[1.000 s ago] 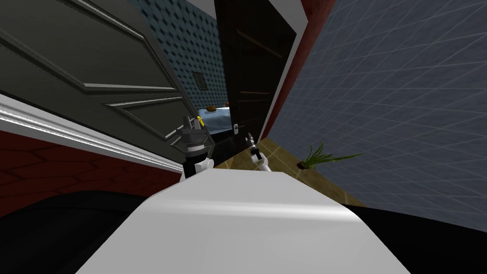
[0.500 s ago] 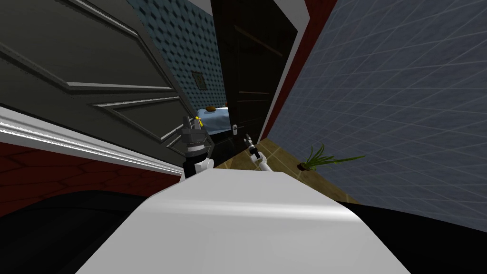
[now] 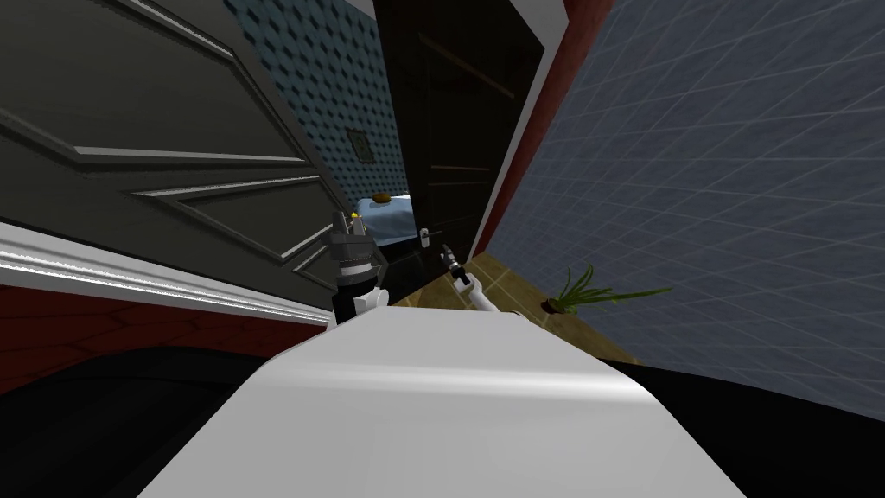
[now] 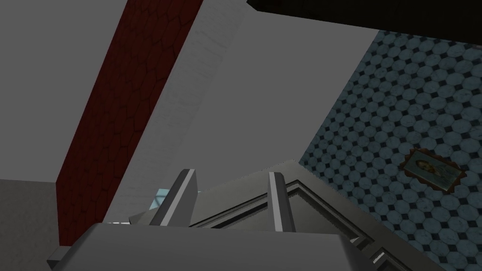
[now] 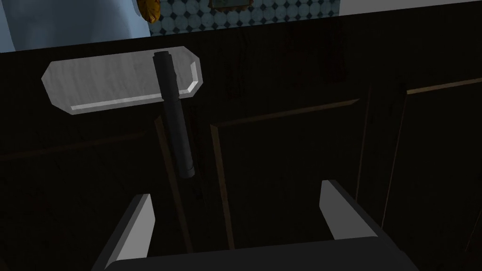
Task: Push the door open
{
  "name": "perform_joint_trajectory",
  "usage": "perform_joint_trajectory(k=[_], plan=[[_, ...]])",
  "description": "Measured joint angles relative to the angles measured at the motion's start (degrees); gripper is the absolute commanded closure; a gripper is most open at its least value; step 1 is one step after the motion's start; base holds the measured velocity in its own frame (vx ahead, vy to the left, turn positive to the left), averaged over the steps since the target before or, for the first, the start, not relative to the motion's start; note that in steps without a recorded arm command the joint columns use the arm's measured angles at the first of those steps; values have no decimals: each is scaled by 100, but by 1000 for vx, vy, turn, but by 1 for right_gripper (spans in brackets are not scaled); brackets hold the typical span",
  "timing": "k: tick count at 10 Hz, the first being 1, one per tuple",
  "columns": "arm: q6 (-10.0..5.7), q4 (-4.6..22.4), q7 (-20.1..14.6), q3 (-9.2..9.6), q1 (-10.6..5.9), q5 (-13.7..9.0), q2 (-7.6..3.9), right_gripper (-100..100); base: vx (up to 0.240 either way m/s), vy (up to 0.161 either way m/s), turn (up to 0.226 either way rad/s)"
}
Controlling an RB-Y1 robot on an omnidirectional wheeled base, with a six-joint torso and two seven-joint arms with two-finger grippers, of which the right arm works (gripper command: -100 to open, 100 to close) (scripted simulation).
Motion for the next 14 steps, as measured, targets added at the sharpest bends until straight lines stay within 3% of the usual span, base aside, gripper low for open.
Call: perform_joint_trajectory(k=[5,8,10,14], plan=[[-4,825,-114,210,-521,103,26,-100,92,-35,5],[25,1124,-186,307,-720,145,13,-100,60,-27,3],[13,1302,-221,350,-829,163,11,-100,33,-10,2],[9,1345,-185,307,-839,155,-1,-100,142,102,28]])
